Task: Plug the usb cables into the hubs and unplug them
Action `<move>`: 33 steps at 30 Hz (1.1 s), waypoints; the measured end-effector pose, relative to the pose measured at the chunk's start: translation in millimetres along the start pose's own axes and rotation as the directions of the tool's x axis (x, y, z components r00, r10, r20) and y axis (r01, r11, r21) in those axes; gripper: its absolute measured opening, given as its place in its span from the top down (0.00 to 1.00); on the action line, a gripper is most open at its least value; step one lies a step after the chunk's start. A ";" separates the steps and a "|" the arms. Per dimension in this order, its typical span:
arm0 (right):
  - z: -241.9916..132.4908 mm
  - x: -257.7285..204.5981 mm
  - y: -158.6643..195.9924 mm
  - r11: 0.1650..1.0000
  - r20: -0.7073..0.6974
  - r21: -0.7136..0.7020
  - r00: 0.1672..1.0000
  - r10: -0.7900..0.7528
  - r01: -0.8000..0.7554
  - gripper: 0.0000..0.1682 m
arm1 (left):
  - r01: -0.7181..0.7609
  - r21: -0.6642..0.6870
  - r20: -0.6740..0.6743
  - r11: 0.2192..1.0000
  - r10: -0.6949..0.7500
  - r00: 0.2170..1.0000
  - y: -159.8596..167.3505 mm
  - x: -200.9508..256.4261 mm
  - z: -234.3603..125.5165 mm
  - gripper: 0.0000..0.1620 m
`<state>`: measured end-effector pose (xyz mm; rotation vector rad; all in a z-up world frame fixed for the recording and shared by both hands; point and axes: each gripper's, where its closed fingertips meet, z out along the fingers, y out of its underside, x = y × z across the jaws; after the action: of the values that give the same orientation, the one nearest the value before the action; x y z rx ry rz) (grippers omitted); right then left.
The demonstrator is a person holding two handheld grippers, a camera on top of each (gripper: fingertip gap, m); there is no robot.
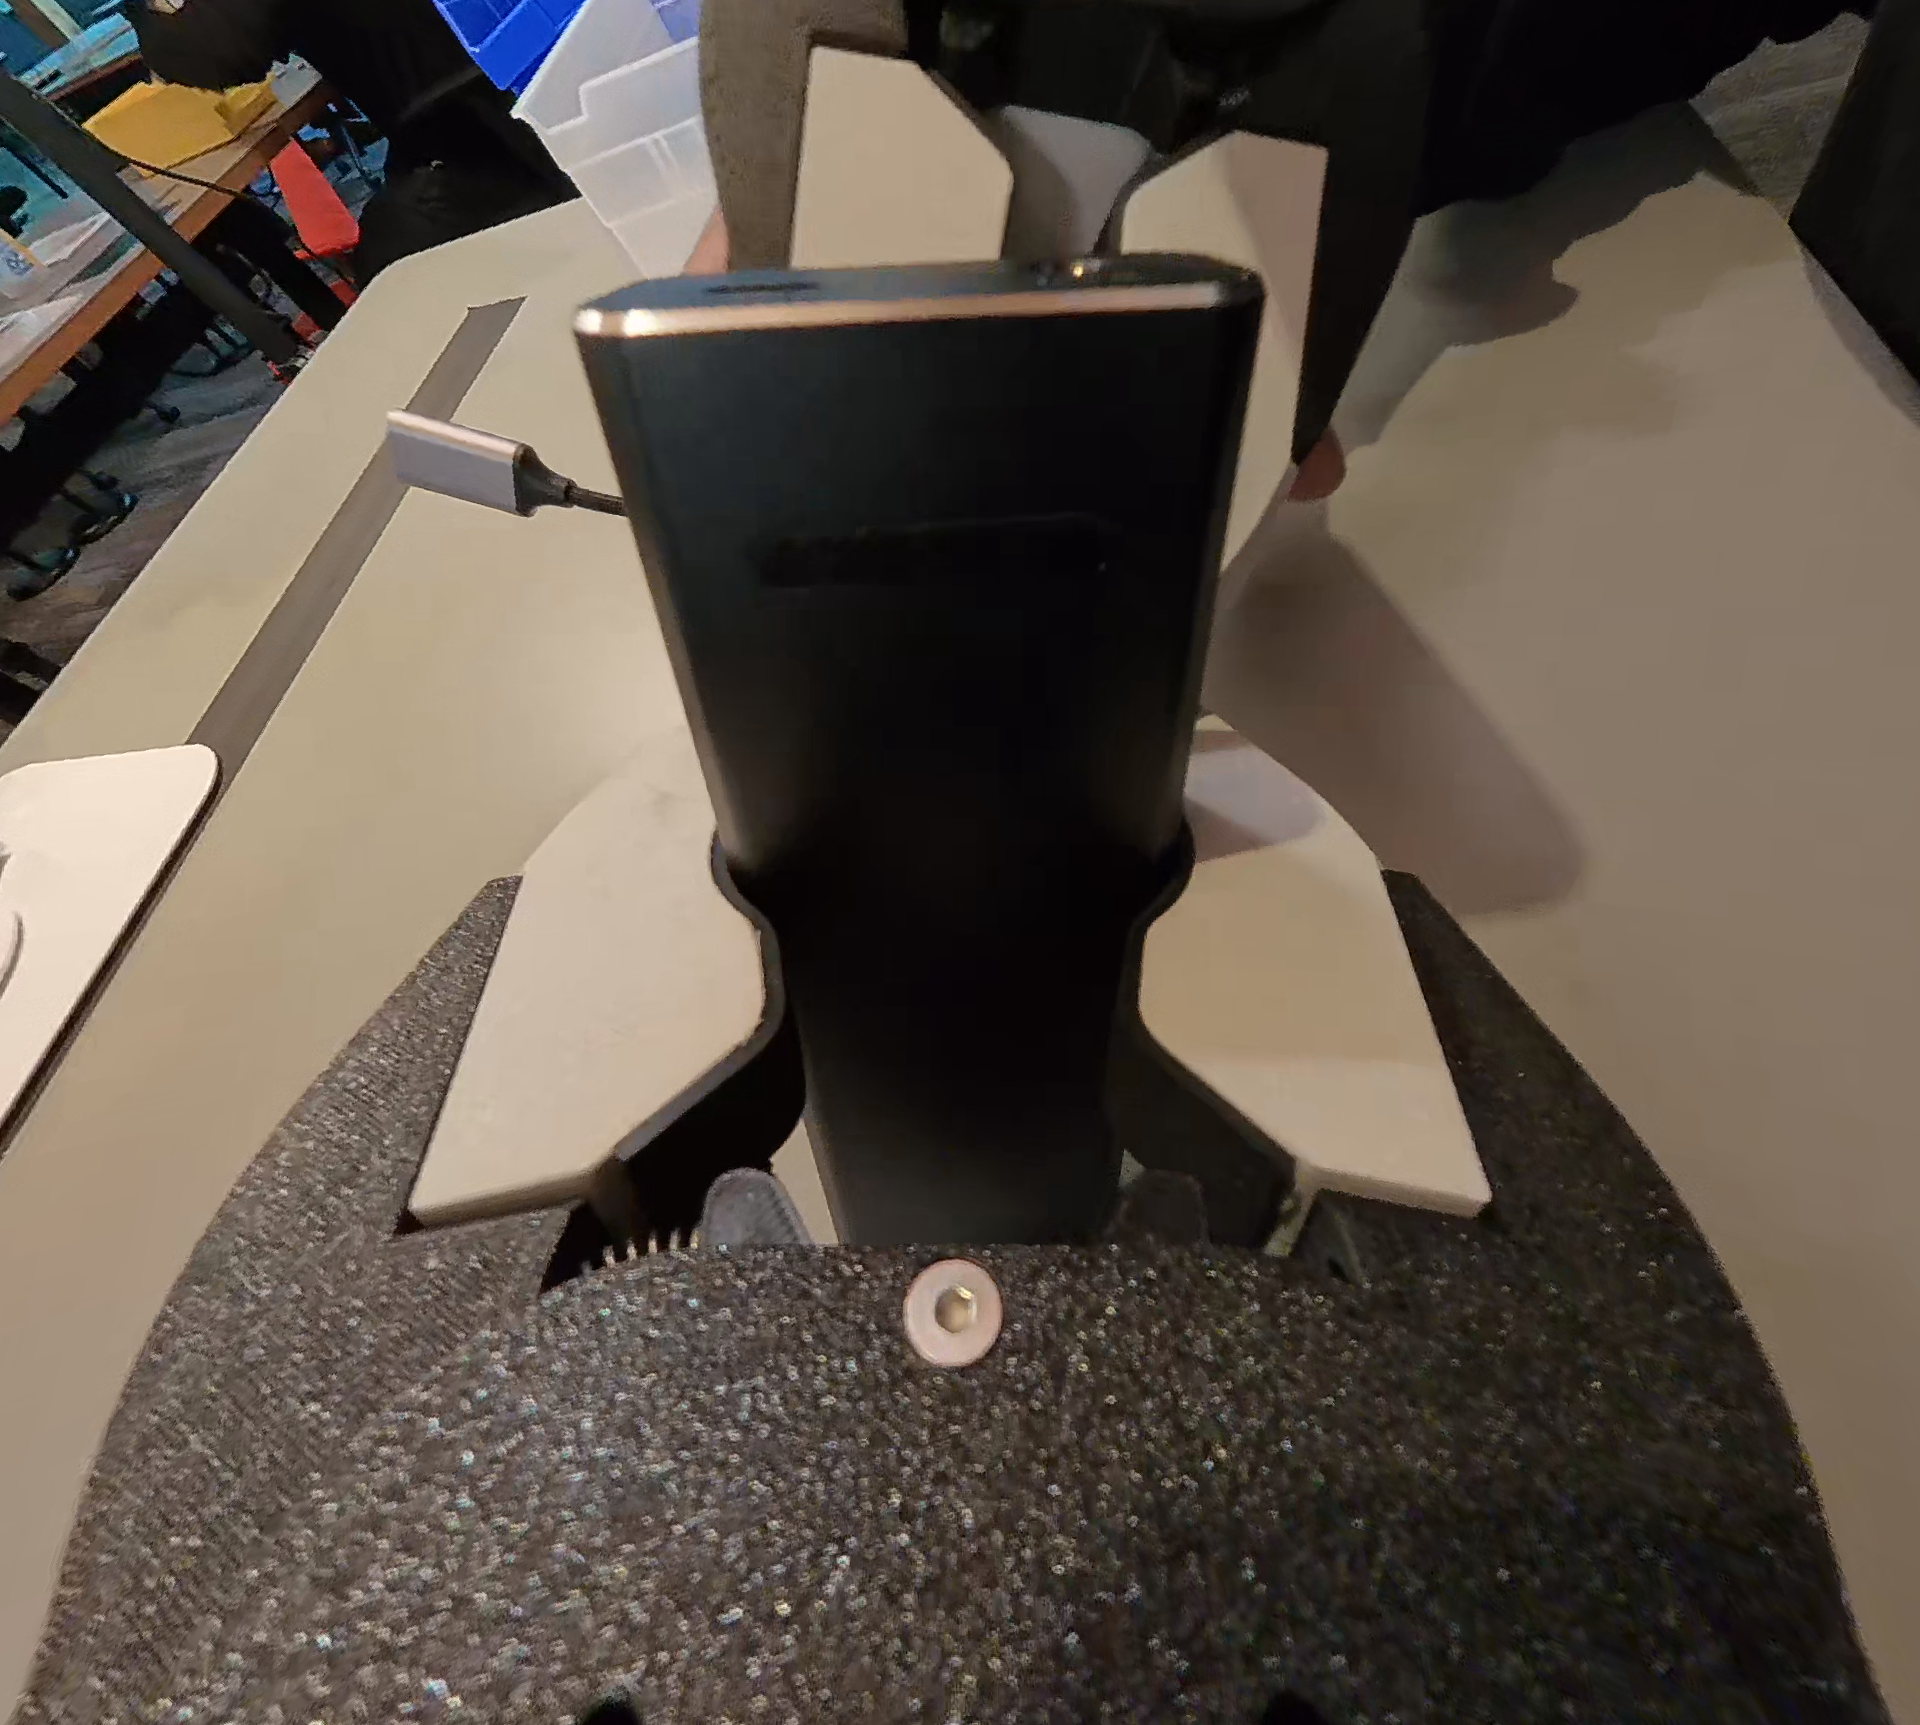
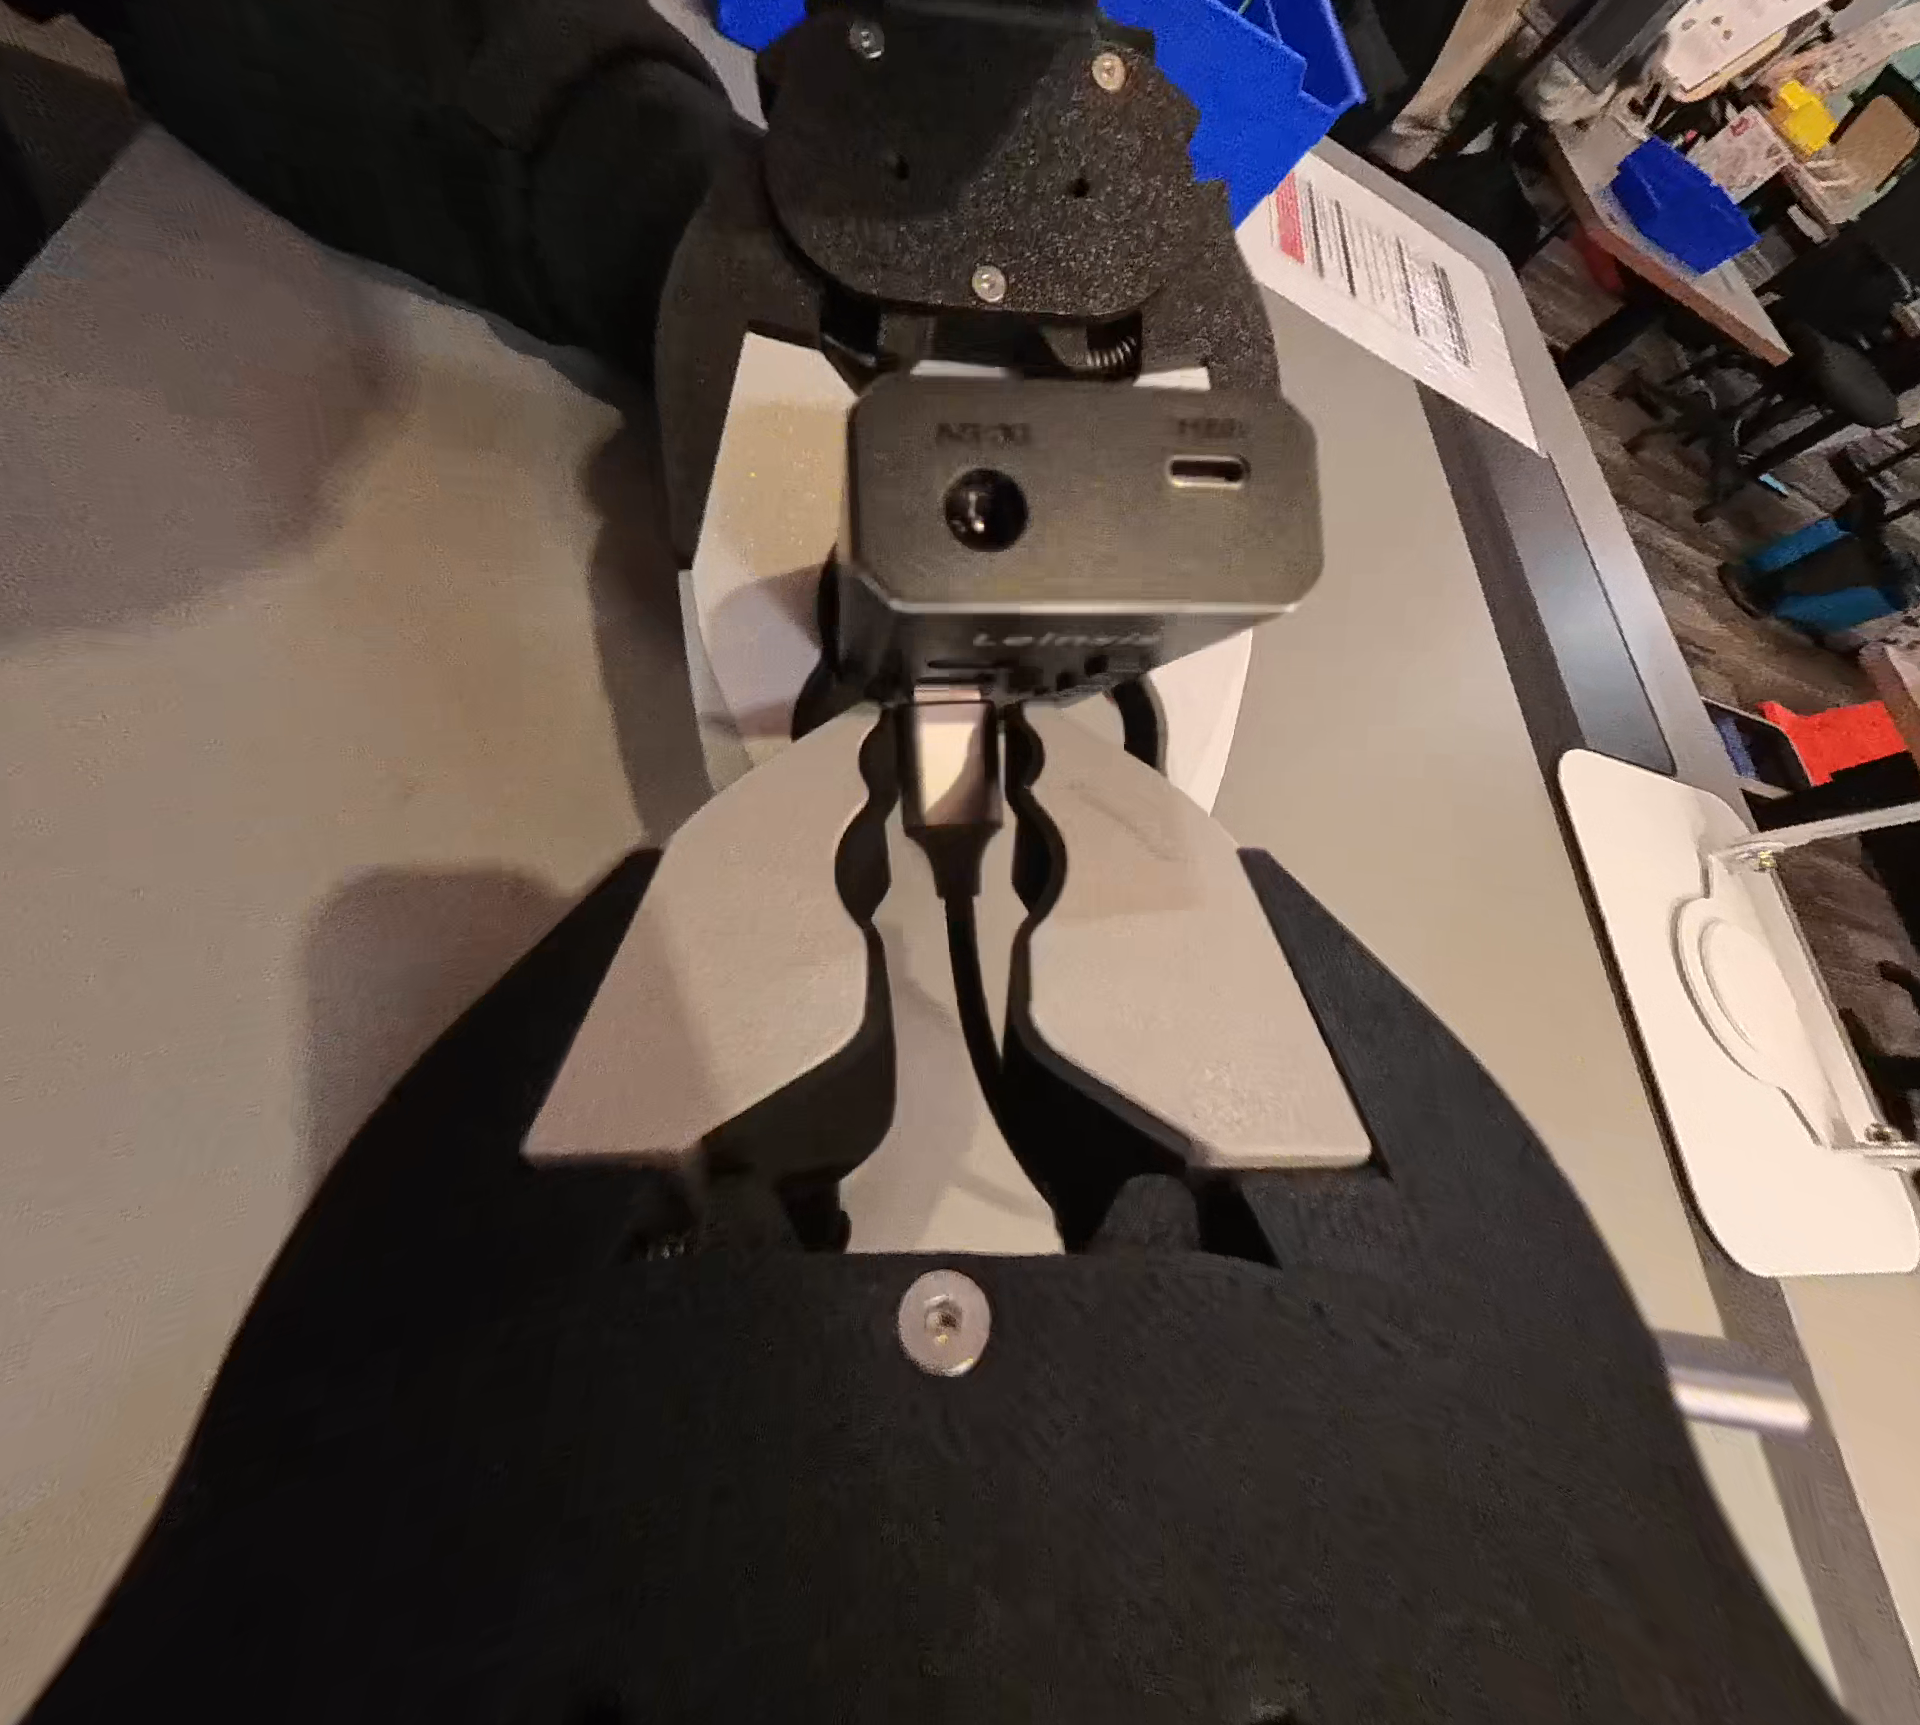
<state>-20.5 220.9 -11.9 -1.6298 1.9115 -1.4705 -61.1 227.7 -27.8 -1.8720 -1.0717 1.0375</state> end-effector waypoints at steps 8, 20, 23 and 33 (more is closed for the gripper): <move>-0.4 10.0 5.7 0.998 -0.032 -0.024 0.997 0.065 -0.065 0.90 | 0.093 -0.006 0.040 0.996 -0.092 0.995 4.2 -11.3 0.3 0.54; -6.8 62.3 24.4 0.809 -0.195 0.099 0.786 0.587 -0.580 0.91 | 0.160 -0.098 0.456 0.982 -0.099 0.884 23.7 -66.9 -14.2 0.54; -1.4 61.5 24.2 0.776 -0.213 0.116 0.747 0.629 -0.620 0.90 | 0.103 -0.166 0.548 0.981 0.004 0.836 27.0 -74.8 -16.3 0.63; 21.3 62.1 9.8 0.739 -0.239 0.146 0.701 0.672 -0.658 0.90 | 0.112 -0.188 0.601 0.976 0.025 0.799 38.9 -94.3 -22.7 0.81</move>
<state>-33.5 156.1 -4.2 -0.5696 2.2402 -1.4305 -59.6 123.3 -25.6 -1.6956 -1.6402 1.6069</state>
